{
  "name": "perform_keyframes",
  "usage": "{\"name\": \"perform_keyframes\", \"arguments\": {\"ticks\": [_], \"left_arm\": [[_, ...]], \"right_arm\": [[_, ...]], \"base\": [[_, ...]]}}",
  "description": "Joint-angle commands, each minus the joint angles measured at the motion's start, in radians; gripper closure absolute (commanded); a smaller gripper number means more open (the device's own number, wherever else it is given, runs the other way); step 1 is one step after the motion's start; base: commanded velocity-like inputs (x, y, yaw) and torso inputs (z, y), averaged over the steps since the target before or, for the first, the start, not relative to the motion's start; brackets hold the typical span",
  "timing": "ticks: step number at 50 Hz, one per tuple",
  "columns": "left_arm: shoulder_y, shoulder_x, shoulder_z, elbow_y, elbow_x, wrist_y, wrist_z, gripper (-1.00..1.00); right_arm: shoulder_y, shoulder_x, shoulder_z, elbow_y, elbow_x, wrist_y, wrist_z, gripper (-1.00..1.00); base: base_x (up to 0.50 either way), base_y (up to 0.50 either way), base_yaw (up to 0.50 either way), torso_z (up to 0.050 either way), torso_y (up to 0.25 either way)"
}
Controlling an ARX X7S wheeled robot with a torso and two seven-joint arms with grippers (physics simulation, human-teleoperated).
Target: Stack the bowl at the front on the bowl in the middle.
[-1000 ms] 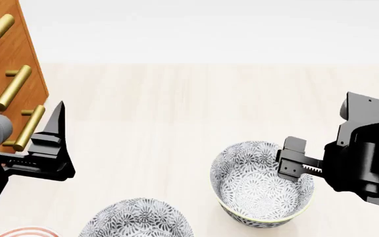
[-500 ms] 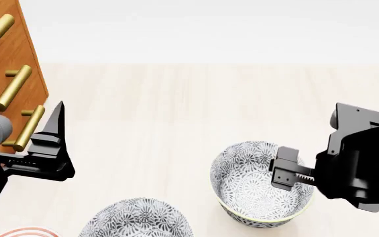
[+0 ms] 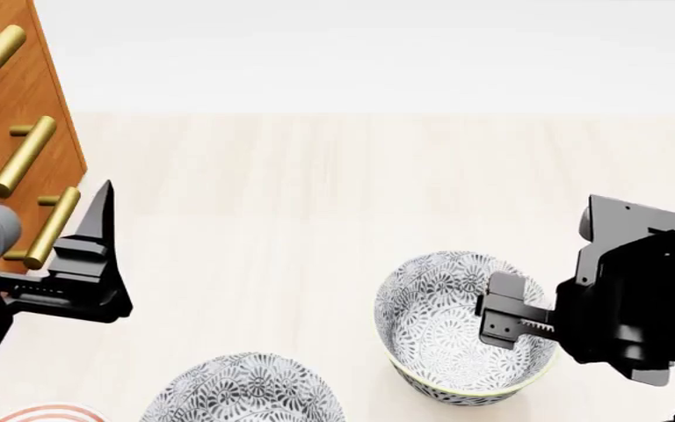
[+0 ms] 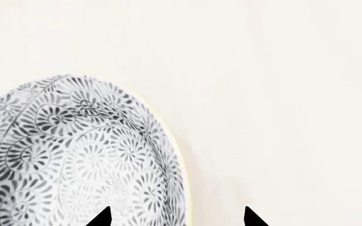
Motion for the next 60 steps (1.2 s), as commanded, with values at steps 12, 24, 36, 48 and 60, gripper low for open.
{"name": "perform_keyframes", "arguments": {"ticks": [12,24,36,48,60], "left_arm": [[0.006,0.014,-0.035,0.005,-0.012,-0.001,0.02,-1.0],[0.009,0.011,-0.032,0.002,-0.017,0.005,0.014,-1.0],[0.008,0.006,-0.03,0.0,-0.024,0.009,0.009,-1.0],[0.008,0.002,-0.024,-0.006,-0.026,0.018,0.005,-1.0],[0.011,-0.002,-0.017,-0.014,-0.027,0.03,0.002,-1.0]], "right_arm": [[0.017,-0.073,-0.039,0.134,-0.083,-0.074,-0.14,-1.0],[0.013,-0.074,-0.045,0.134,-0.088,-0.074,-0.149,-1.0],[0.024,-0.092,-0.062,0.184,-0.109,-0.095,-0.182,-1.0],[0.01,-0.08,-0.053,0.14,-0.1,-0.086,-0.158,1.0],[0.017,-0.087,-0.059,0.166,-0.111,-0.1,-0.178,1.0]], "base": [[0.0,0.0,0.0,0.0,0.0],[0.0,0.0,0.0,0.0,0.0],[0.0,0.0,0.0,0.0,0.0],[0.0,0.0,0.0,0.0,0.0],[0.0,0.0,0.0,0.0,0.0]]}}
